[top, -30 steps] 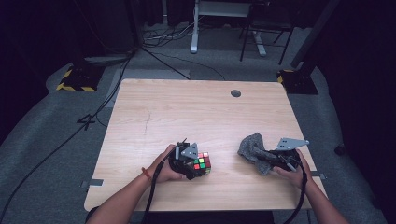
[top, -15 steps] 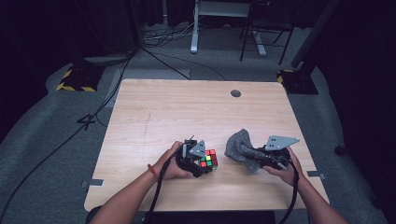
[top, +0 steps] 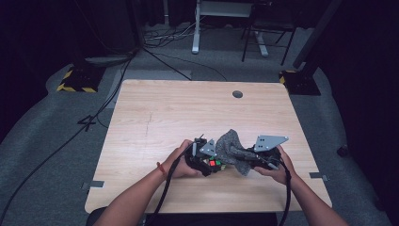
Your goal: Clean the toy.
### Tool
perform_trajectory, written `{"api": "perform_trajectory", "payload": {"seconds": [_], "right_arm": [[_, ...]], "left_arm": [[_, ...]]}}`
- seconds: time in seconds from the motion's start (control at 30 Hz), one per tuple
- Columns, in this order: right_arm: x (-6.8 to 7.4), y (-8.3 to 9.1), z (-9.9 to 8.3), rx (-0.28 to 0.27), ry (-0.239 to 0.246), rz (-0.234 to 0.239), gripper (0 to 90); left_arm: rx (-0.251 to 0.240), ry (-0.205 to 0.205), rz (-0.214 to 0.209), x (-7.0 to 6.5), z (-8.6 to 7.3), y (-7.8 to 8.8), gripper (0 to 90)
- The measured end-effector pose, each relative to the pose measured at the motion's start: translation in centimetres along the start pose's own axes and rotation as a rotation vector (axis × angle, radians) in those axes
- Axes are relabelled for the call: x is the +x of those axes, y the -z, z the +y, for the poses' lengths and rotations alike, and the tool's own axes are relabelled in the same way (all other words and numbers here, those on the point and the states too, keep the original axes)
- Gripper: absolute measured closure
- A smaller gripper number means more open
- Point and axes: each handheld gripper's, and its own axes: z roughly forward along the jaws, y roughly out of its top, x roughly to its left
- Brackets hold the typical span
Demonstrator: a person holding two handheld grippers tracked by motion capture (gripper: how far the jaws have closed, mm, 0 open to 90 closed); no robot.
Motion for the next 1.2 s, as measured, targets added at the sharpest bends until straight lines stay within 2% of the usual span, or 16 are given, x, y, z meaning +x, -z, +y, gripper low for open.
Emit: {"api": "perform_trajectory", "payload": {"seconds": [0.3, 0.37, 0.5, 0.57, 0.73, 0.9, 1.0, 1.1, 1.2], "right_arm": [[1.1, -1.7, 1.8, 0.031, 0.051, 0.031, 77.7], [1.2, -1.9, 2.2, 0.033, 0.048, 0.034, 77.6], [1.9, -2.4, 2.6, 0.071, 0.104, -0.016, 77.5], [1.7, -2.5, 2.4, 0.081, 0.084, -0.011, 77.6], [0.5, -2.0, 1.3, 0.104, 0.042, -0.044, 77.6], [0.4, -1.6, 1.1, 0.103, 0.045, -0.064, 77.6], [0.8, -1.7, 1.5, 0.090, 0.061, -0.048, 77.6], [1.7, -1.9, 2.0, 0.092, 0.098, -0.044, 77.9], [2.4, -1.9, 2.5, 0.083, 0.119, -0.014, 78.0]], "left_arm": [[0.025, 0.000, 0.005, -0.3, 0.0, -0.4, 33.8], [0.022, 0.006, 0.013, -0.3, 0.0, -0.4, 33.8], [0.035, 0.009, 0.020, -0.4, -0.2, -0.4, 33.8], [0.038, -0.001, 0.022, -0.5, -0.3, -0.3, 33.9], [0.019, -0.006, 0.005, -0.8, -0.2, 0.2, 33.9], [0.020, -0.021, -0.015, -1.2, -0.1, 0.0, 33.9], [0.035, -0.033, -0.018, -1.5, 0.1, -0.4, 33.8], [0.043, -0.036, -0.019, -1.4, 0.2, -0.5, 33.8], [0.052, -0.022, 0.004, -1.1, 0.1, -0.4, 33.8]]}}
